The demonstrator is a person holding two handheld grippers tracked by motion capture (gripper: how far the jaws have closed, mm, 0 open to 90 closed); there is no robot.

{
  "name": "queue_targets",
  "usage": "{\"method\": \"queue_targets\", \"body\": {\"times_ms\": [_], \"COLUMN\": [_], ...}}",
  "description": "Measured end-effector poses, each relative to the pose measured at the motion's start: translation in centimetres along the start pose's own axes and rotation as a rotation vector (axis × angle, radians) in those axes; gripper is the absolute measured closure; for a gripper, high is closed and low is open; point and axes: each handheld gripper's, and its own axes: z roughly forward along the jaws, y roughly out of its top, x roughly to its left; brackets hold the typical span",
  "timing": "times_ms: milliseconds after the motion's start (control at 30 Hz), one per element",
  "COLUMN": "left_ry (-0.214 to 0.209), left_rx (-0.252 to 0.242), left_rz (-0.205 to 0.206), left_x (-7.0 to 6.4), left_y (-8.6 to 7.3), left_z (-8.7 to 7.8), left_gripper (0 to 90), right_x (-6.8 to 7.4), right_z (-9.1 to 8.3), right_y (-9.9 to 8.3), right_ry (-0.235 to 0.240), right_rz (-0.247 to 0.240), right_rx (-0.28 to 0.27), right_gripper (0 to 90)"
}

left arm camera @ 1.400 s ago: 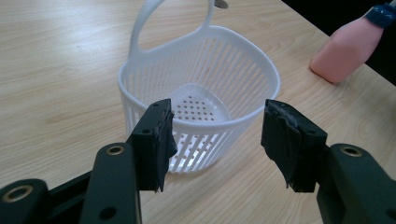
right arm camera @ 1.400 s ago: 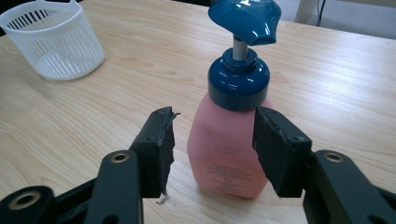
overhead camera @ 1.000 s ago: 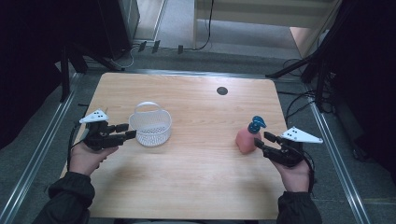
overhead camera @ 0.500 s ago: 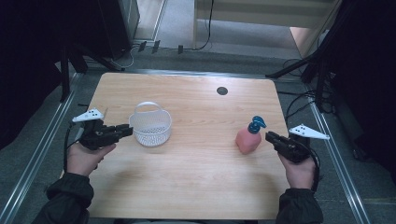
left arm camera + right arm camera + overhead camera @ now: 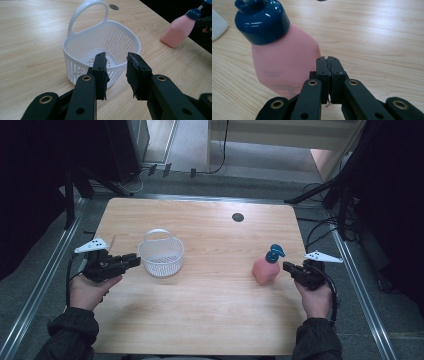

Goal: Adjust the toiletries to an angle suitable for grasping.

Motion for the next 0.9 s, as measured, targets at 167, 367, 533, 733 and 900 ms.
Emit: {"method": "queue_targets", "body": {"times_ms": [167,367,533,733,900], "left_ry": [0.007,0.008,0.011,0.01,0.009], "left_rx": [-0.004,0.005,0.007,0.012,0.016], "left_rz": [-0.003,-0.002,0.0,-0.005,-0.004], "left_x": [0.1,0.11,0.13,0.13,0.06], "left_y": [-0.17,-0.24,-0.26,-0.28,-0.29], "left_z": [-0.14,-0.15,-0.11,0.0,0.04], "left_gripper": [68.3,67.8,67.4,67.0,67.4], "right_x": [0.33,0.49,0.51,0.55,0.63], "right_z": [0.43,0.65,0.71,0.78,0.92], "right_y": [0.1,0.16,0.15,0.13,0.2], "right_ry": [0.006,0.004,0.002,0.001,-0.002], "right_rz": [-0.012,-0.019,-0.017,-0.013,-0.012], "right_rx": [0.017,0.028,0.027,0.025,0.024], "right_gripper": [88.8,89.9,90.0,90.0,90.0]}}
